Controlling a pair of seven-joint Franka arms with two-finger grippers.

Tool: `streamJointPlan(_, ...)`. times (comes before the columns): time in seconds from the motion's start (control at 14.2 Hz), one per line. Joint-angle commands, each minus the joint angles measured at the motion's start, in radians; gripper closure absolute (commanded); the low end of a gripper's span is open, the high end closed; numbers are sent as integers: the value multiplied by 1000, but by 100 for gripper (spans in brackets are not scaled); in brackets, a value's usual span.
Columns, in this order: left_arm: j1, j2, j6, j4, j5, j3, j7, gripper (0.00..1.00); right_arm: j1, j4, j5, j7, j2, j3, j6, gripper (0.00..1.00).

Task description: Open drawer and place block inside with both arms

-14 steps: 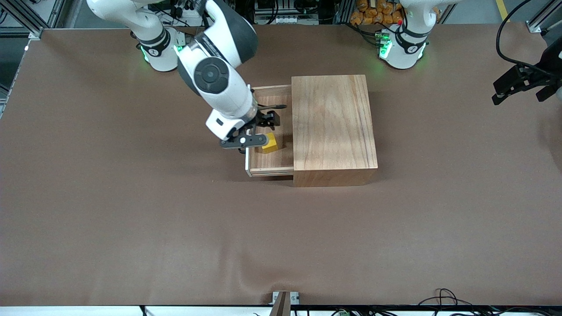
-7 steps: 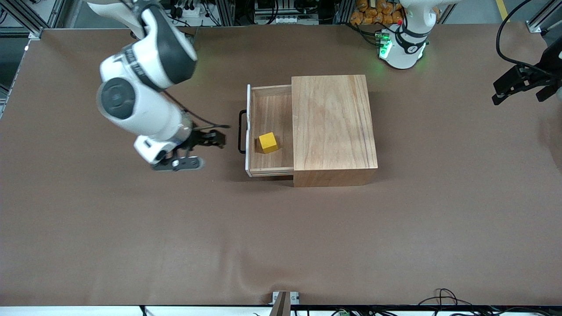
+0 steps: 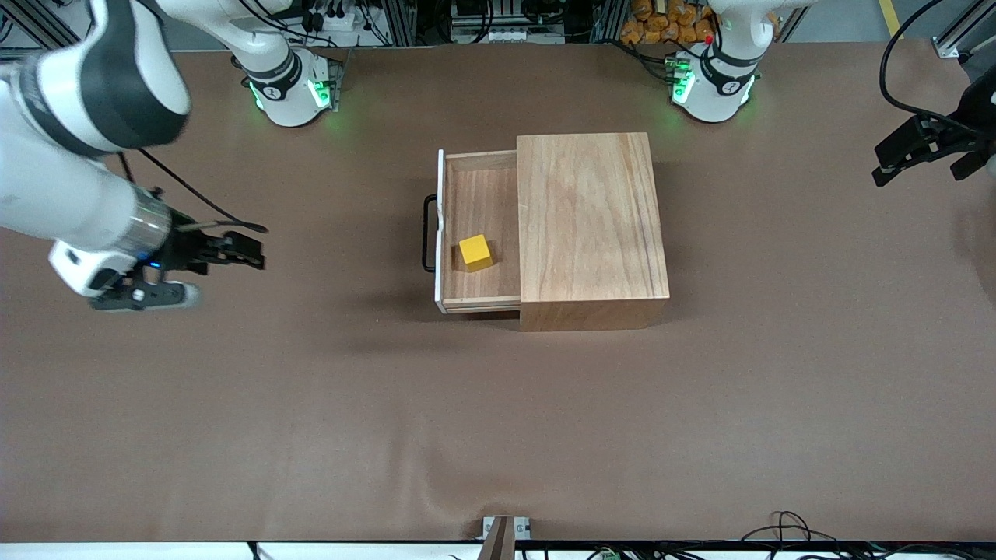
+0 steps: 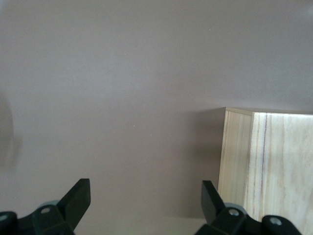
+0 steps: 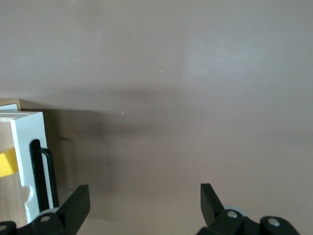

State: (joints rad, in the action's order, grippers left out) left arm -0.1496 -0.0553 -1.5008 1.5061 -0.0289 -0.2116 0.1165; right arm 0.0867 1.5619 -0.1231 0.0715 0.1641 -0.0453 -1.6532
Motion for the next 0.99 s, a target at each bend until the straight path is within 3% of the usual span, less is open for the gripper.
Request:
streamJointPlan(0.0, -13, -12, -10, 11, -6, -9, -18, 0, -62, 29, 13, -38, -98, -1, 59, 0)
streamJointPlan(0.21, -13, -12, -10, 11, -6, -9, -18, 0, -28, 30, 80, -38, -185, 39, 128, 0)
streamJointPlan(0.92, -13, -12, -10, 9, -6, -8, -18, 0, -42, -5, 123, -131, -229, 88, 239, 0)
